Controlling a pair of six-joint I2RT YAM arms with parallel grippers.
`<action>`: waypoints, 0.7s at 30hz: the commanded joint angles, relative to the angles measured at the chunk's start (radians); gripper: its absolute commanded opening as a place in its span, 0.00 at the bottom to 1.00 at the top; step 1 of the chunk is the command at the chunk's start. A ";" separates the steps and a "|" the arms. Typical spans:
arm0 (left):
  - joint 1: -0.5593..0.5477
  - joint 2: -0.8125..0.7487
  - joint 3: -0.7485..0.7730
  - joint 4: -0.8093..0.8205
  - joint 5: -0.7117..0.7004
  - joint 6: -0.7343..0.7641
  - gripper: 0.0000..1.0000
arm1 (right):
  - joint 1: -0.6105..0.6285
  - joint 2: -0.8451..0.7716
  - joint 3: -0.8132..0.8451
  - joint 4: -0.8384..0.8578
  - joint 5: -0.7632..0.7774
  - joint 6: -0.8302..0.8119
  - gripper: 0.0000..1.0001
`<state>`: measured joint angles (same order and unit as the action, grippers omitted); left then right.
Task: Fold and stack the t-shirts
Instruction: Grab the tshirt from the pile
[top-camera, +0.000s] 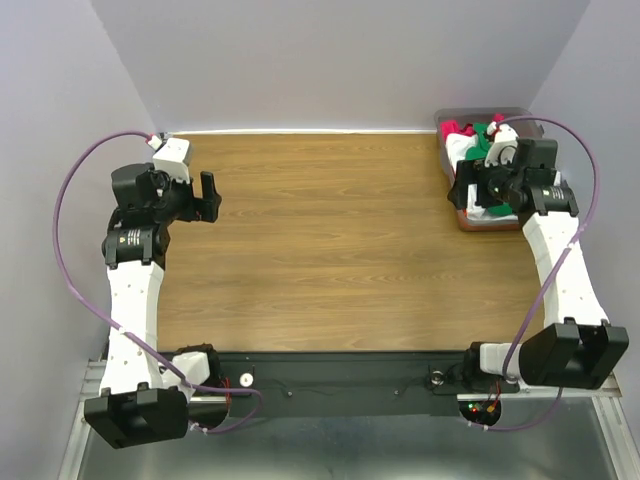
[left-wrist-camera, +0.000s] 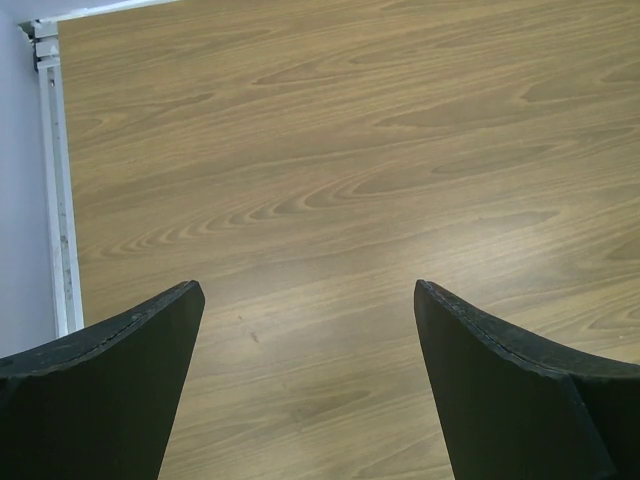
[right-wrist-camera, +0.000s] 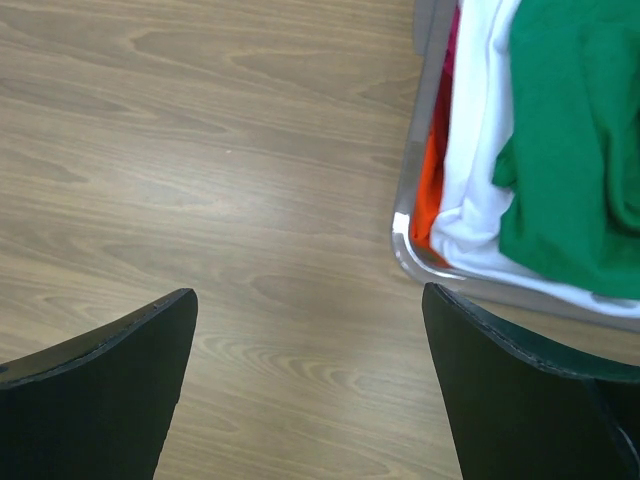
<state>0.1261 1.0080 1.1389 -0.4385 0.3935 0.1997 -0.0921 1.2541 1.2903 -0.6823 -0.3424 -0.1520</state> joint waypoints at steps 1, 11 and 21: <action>-0.002 0.018 0.013 0.020 0.028 0.003 0.99 | -0.001 0.063 0.099 -0.022 0.091 -0.050 1.00; -0.002 0.049 0.056 0.009 0.057 0.010 0.99 | -0.101 0.422 0.374 -0.108 0.264 -0.164 1.00; -0.002 0.061 0.039 0.009 0.067 0.015 0.99 | -0.169 0.706 0.593 -0.141 0.257 -0.222 1.00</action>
<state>0.1257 1.0649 1.1469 -0.4469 0.4385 0.2043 -0.2523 1.9205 1.8061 -0.8017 -0.0841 -0.3367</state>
